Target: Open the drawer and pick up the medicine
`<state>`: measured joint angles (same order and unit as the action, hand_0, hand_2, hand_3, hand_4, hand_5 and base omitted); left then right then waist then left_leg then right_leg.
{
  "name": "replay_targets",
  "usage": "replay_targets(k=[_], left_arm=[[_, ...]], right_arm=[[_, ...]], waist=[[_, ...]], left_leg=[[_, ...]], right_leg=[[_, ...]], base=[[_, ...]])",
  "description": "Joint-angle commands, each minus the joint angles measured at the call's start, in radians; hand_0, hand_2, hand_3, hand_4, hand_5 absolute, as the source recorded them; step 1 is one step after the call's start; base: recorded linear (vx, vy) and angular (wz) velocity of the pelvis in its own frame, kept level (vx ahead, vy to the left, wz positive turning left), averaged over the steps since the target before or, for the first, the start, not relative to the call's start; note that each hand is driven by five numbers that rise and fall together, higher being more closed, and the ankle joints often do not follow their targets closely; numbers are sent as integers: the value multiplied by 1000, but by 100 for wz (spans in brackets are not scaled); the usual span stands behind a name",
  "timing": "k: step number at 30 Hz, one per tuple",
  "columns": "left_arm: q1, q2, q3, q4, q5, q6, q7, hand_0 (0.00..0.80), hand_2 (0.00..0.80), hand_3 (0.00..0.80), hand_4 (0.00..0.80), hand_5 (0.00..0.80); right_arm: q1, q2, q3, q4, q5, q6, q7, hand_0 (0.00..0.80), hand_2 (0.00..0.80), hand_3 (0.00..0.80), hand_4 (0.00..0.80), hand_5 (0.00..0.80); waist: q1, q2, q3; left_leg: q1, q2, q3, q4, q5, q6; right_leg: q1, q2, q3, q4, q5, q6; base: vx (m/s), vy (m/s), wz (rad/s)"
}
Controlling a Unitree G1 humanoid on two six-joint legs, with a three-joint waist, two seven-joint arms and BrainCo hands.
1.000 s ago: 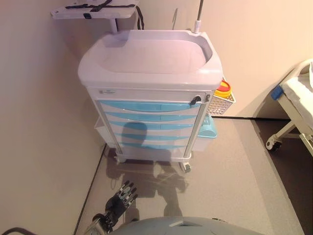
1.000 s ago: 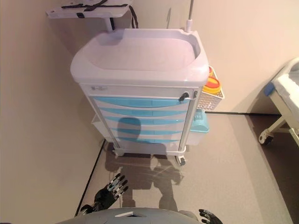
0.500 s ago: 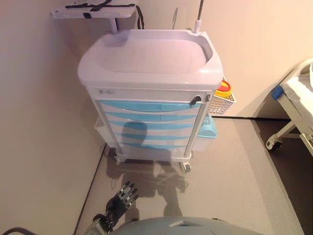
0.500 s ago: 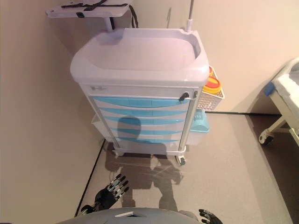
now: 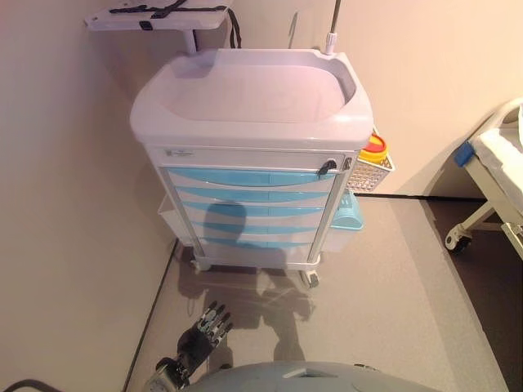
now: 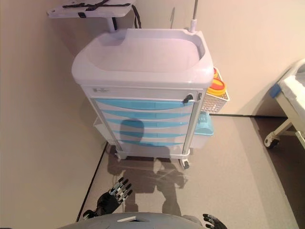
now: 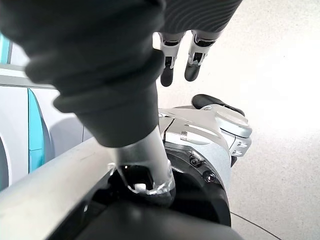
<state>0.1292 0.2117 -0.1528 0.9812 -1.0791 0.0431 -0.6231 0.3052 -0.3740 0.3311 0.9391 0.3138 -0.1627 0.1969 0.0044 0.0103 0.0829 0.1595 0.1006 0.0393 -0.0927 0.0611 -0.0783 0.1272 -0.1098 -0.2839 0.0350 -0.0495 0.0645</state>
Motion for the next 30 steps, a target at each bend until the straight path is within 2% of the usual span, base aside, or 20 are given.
replay_targets(k=[1, 6, 9, 10, 12, 17, 22, 27, 30], left_arm=[[-65, 11, -2, -70, -96, 33, -57, 0, 0, 0, 0, 0], [-157, 15, -26, -94, -202, 40, -92, 0, 0, 0, 0, 0], [-222, 14, -36, -127, -286, 35, -116, 0, 0, 0, 0, 0], [-233, 12, -37, -142, -305, 36, -129, 0, 0, 0, 0, 0], [-254, 7, -50, -174, -337, 18, -136, 0, 0, 0, 0, 0], [-303, -1, -55, -237, -435, 32, -131, 0, 0, 0, 0, 0], [-365, -14, -49, -268, -535, 57, -112, 0, 0, 0, 0, 0], [-468, -19, -56, -292, -613, 8, -74, 0, 0, 0, 0, 0], [-520, -24, -54, -309, -650, -21, -65, 0, 0, 0, 0, 0]], right_arm=[[-223, 78, -8, -203, 88, -94, 39, 0, 0, 0, 0, 0], [-259, 53, 20, -228, 123, -111, 22, 0, 0, 0, 0, 0], [-292, 35, 36, -262, 145, -130, 9, 0, 0, 0, 0, 0], [-295, 29, 42, -282, 148, -129, 2, 0, 0, 0, 0, 0], [-294, 14, 50, -324, 160, -117, -7, 0, 0, 0, 0, 0], [-277, -19, 68, -389, 152, -101, -3, 0, 0, 0, 0, 0], [-286, -41, 85, -404, 175, -90, 11, 0, 0, 0, 0, 0], [-308, -59, 122, -438, 206, -63, 39, 0, 0, 0, 0, 0], [-311, -75, 140, -458, 212, -39, 42, 0, 0, 0, 0, 0]], waist=[[17, -20, 54], [9, -20, 131], [3, -27, 212], [-1, -33, 235], [-7, -39, 267], [-26, -47, 305], [-45, -62, 334], [-70, -89, 355], [-83, -99, 359]], left_leg=[[-67, -52, 86, 66, -82, 59], [-201, -58, 85, 193, -105, 76], [-336, -56, 90, 320, -121, 83], [-373, -58, 89, 373, -148, 78], [-450, -62, 86, 448, -161, 83], [-587, -64, 74, 554, -187, 98], [-671, -58, 72, 608, -196, 107], [-750, -54, 71, 647, -196, 111], [-787, -48, 69, 682, -199, 114]], right_leg=[[-14, -71, -46, 91, -27, 36], [-157, -89, -12, 214, -54, 18], [-287, -97, 22, 342, -76, 1], [-327, -101, 42, 404, -106, 3], [-414, -104, 63, 497, -120, -6], [-582, -90, 109, 631, -138, -18], [-682, -69, 140, 675, -135, -19], [-752, -30, 169, 686, -120, -20], [-782, -21, 182, 705, -115, -22]], base=[[21, 78, 1], [-86, 92, 2], [-188, 86, -5], [-93, 84, -9], [-54, 105, -12], [-25, 76, -11], [-8, 42, -10], [0, 2, -9], [24, 20, -10]])
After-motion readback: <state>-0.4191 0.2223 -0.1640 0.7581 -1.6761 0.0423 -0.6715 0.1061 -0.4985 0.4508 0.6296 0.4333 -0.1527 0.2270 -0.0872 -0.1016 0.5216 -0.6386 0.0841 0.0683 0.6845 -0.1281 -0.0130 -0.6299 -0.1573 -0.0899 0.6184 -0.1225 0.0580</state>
